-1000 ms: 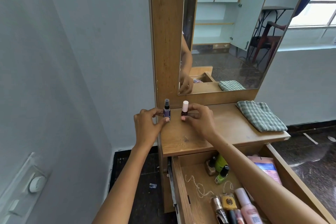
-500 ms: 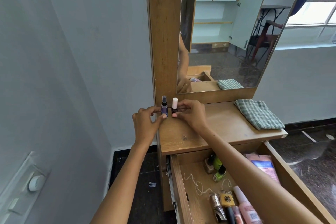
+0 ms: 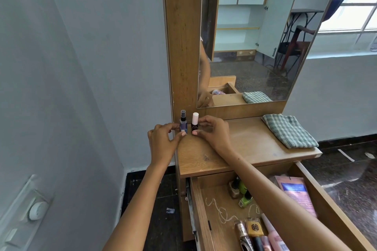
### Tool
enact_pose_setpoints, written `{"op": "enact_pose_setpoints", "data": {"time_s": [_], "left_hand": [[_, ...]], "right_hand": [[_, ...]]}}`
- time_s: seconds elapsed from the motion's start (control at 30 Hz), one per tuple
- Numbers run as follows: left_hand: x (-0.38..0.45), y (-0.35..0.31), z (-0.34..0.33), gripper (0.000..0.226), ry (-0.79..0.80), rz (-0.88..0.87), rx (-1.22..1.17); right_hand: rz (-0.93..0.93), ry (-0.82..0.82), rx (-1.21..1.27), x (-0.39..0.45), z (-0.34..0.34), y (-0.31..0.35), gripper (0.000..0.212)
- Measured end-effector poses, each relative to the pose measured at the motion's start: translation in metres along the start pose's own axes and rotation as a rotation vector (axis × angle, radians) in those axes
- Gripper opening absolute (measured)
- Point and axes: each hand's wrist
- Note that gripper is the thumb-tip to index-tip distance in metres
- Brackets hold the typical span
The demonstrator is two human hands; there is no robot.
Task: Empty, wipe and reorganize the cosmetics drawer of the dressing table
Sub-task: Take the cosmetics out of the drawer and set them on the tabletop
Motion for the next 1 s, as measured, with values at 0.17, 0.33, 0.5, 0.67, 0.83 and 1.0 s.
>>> {"op": "enact_pose_setpoints", "data": {"time_s": [0.17,0.33,0.5,0.67,0.83,1.0], "left_hand": [[-0.002,0.001,0.000,0.023,-0.004,0.005,-0.011],[-0.005,0.000,0.000,0.025,0.003,0.021,-0.027],[-0.020,-0.010,0.007,0.023,-0.037,0.009,0.002],[-0.067,-0.039,0.025,0.024,-0.061,-0.113,0.079],[-0.118,-0.069,0.026,0.025,0.152,-0.203,0.088],[-0.134,-0.084,0.009,0.015,0.327,-0.222,0.077]], "right_hand": [[0.008,0.021,-0.003,0.000,-0.001,-0.002,0.032],[-0.005,0.024,-0.014,0.001,-0.002,-0.004,0.034],[-0.015,0.003,0.006,-0.006,0.005,0.000,0.052],[-0.033,-0.076,-0.092,-0.053,0.050,-0.006,0.038],[0.048,-0.077,-0.260,-0.124,0.109,-0.018,0.013],[0.239,-0.006,-0.616,-0.167,0.118,-0.022,0.018]]}}
Point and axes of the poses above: each hand's wrist, its own x-axis towards the middle knuckle, its own z-axis out of the back of the hand, y = z × x, and after that the axes turned 12 degrees about -x, right-handed
